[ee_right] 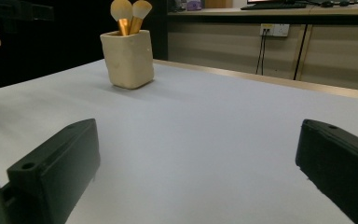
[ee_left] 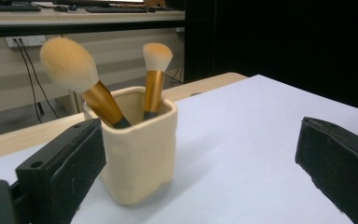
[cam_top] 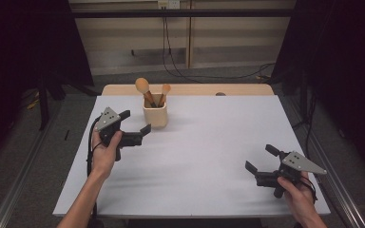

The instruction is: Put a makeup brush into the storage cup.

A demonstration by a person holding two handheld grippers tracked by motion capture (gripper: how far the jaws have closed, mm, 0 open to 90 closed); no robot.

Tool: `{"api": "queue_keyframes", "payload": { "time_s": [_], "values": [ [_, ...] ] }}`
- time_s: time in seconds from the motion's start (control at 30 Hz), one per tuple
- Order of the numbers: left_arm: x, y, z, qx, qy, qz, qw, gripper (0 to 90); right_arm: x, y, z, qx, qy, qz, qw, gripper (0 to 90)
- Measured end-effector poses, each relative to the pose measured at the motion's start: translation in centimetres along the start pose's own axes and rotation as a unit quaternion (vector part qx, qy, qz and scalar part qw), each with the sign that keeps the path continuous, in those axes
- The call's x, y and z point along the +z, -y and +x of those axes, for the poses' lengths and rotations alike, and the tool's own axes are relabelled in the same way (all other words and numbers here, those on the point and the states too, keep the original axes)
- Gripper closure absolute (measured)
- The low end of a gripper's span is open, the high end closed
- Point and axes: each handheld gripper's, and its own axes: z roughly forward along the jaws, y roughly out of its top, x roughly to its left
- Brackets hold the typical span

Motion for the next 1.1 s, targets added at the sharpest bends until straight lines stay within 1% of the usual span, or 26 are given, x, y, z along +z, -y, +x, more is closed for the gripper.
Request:
{"api": "queue_keyframes", "payload": {
  "time_s": [0.07, 0.13, 0.17, 0.23, 0.3, 0.37, 0.4, 0.5, 0.53, 0.6, 0.63, 0.67, 0.7, 0.8, 0.87, 0.93, 1.0, 1.03, 1.1],
  "values": [
    [-0.5, 0.4, -0.2, -0.001, 0.002, 0.001, 1.0, 1.6, 0.0, 0.0, 0.0, 0.001, 0.0, 0.001, 1.0, 0.0],
    [-1.0, 0.8, -0.4, -0.009, 0.003, 0.0, 1.0, 1.6, -0.1, 0.0, 0.0, 0.0, -0.001, 0.001, 1.0, 0.0],
    [-1.2, 1.1, -0.4, -0.008, 0.008, -0.002, 0.9999, 1.6, -0.1, 0.0, 0.0, -0.001, 0.0, 0.0, 1.0, 0.0],
    [-1.7, 1.7, -0.5, -0.012, 0.004, -0.001, 0.9999, 1.6, -0.1, 0.0, 0.0, -0.001, 0.0, 0.0, 1.0, 0.0],
    [-2.1, 2.2, -0.7, -0.011, 0.002, 0.002, 0.9999, 1.6, -0.1, 0.0, 0.0, -0.001, 0.0, 0.002, 1.0, 0.0],
    [-2.6, 2.6, -0.9, -0.016, 0.004, 0.0, 0.9999, 1.6, -0.1, 0.0, 0.0, -0.001, 0.0, 0.001, 1.0, 0.0],
    [-2.9, 2.7, -0.9, -0.014, 0.001, 0.005, 0.9999, 1.6, -0.1, 0.0, 0.0, -0.002, 0.0, 0.001, 1.0, 0.0],
    [-3.7, 3.0, -1.1, -0.022, 0.003, 0.002, 0.9998, 1.6, -0.1, 0.0, 0.0, -0.003, 0.001, 0.001, 1.0, 0.0],
    [-4.0, 3.1, -1.2, -0.017, 0.002, 0.003, 0.9999, 1.5, -0.1, 0.0, 0.0, -0.002, 0.001, 0.0, 1.0, 0.0],
    [-4.5, 3.4, -1.5, -0.018, -0.006, 0.0, 0.9998, 1.3, -0.1, 0.0, 0.0, -0.001, 0.002, -0.001, 1.0, 0.0],
    [-4.6, 3.5, -1.7, -0.019, -0.009, 0.003, 0.9998, 1.0, -0.1, 0.0, 0.0, -0.001, 0.002, -0.001, 1.0, 0.0],
    [-4.8, 3.7, -1.8, -0.012, -0.011, 0.005, 0.9999, 1.1, -0.1, 0.0, 0.0, -0.001, 0.002, -0.001, 1.0, 0.0],
    [-5.0, 3.9, -2.1, -0.012, -0.014, 0.007, 0.9998, 1.1, -0.1, 0.0, 0.0, -0.001, 0.002, 0.0, 1.0, 0.0],
    [-5.6, 4.5, -2.5, -0.004, -0.014, 0.01, 0.9998, 1.1, -0.2, 0.1, 0.0, -0.002, 0.003, 0.0, 1.0, 0.0],
    [-6.2, 4.9, -2.6, -0.004, -0.015, 0.006, 0.9999, 1.1, -0.3, 0.1, 0.0, -0.002, 0.003, -0.001, 1.0, 0.0],
    [-6.7, 5.2, -2.7, -0.011, -0.014, 0.002, 0.9998, 1.0, -0.3, 0.1, -0.1, -0.001, 0.005, 0.001, 1.0, 0.0],
    [-7.1, 5.4, -2.8, -0.009, -0.018, 0.0, 0.9998, 1.2, -0.3, 0.1, -0.1, -0.001, 0.005, 0.001, 1.0, 0.0],
    [-7.4, 5.5, -2.8, -0.003, -0.018, 0.004, 0.9998, 1.0, -0.3, 0.1, 0.0, -0.002, 0.005, 0.001, 1.0, 0.0],
    [-7.7, 5.8, -3.0, -0.007, -0.021, 0.002, 0.9998, 0.9, -0.3, 0.1, 0.0, -0.003, 0.005, 0.001, 1.0, 0.0]
  ]
}}
